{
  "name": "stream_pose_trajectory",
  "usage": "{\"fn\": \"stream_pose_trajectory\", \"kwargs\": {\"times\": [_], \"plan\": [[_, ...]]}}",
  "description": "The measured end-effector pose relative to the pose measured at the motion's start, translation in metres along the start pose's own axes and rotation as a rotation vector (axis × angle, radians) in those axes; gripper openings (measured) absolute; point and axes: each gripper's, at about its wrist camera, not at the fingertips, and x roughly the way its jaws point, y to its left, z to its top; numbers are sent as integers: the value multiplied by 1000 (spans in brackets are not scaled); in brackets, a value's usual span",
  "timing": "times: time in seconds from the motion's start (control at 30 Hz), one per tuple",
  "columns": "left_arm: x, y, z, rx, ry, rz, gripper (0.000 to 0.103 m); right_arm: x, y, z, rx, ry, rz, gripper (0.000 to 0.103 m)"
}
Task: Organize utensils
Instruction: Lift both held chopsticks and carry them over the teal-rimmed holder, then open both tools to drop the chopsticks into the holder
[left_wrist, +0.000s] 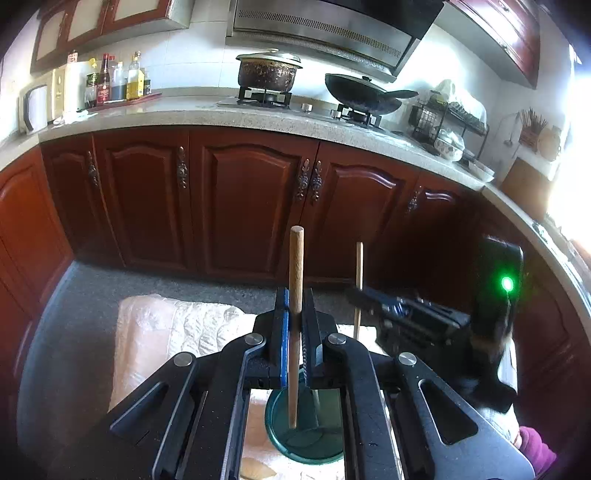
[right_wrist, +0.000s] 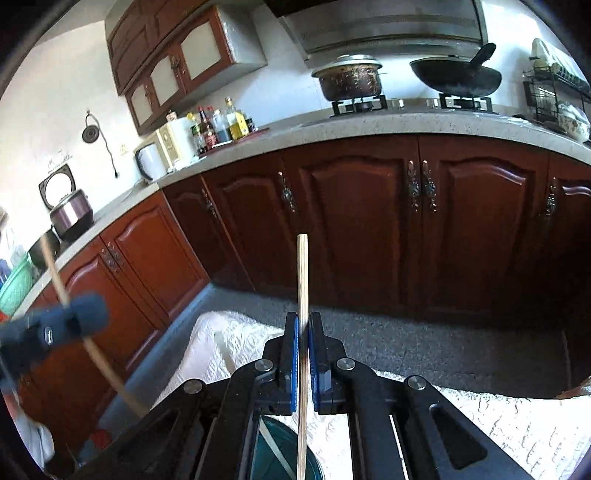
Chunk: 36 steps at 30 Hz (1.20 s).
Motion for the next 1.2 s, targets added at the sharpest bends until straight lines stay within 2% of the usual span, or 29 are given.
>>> {"fn": "stream_pose_trajectory", "kwargs": {"times": [0.47,0.5,0.57,0.6,0.7,0.8,0.83,0.97,1.2], "plan": [[49,-9,-49,-1,152,29,4,7,-6,-40,-4,112,47,5],[51,-9,-52,-5,158,33,4,7,-9,-41,12,125,56,7],[51,-7,-56,-11,164,39,6,2,-13,-43,35,129,61,16],[50,-7,-57,-14,162,39,8,-3,-15,-44,42,123,65,25],[46,-9,-60,-17,156,37,34,-21,-19,-50,66,106,67,26],[36,-12,-66,-6,144,37,40,-37,-24,-60,92,114,58,30],[32,-14,-69,0,141,46,45,-45,-26,-66,102,114,57,31],[19,-25,-85,30,135,68,47,-70,-31,-87,131,124,30,39],[2,-55,-120,91,121,73,47,-106,-33,-128,97,152,-69,39]]}}
